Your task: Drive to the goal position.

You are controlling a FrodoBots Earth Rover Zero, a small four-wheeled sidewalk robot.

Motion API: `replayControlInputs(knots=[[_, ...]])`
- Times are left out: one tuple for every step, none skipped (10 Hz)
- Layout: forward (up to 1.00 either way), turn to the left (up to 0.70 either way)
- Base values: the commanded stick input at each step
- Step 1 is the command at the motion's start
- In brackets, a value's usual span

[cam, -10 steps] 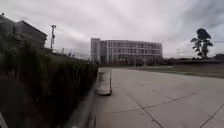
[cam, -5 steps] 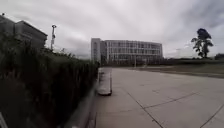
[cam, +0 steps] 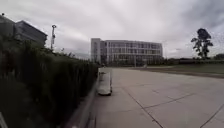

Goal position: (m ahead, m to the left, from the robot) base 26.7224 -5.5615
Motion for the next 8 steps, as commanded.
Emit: replayControlInputs(knots=[[0.00, 0.02], [0.00, 0.04], [0.00, 0.02], [0.00, 0.02], [0.00, 0.02], [0.00, 0.01], [0.00, 0.01], [0.00, 0.03]])
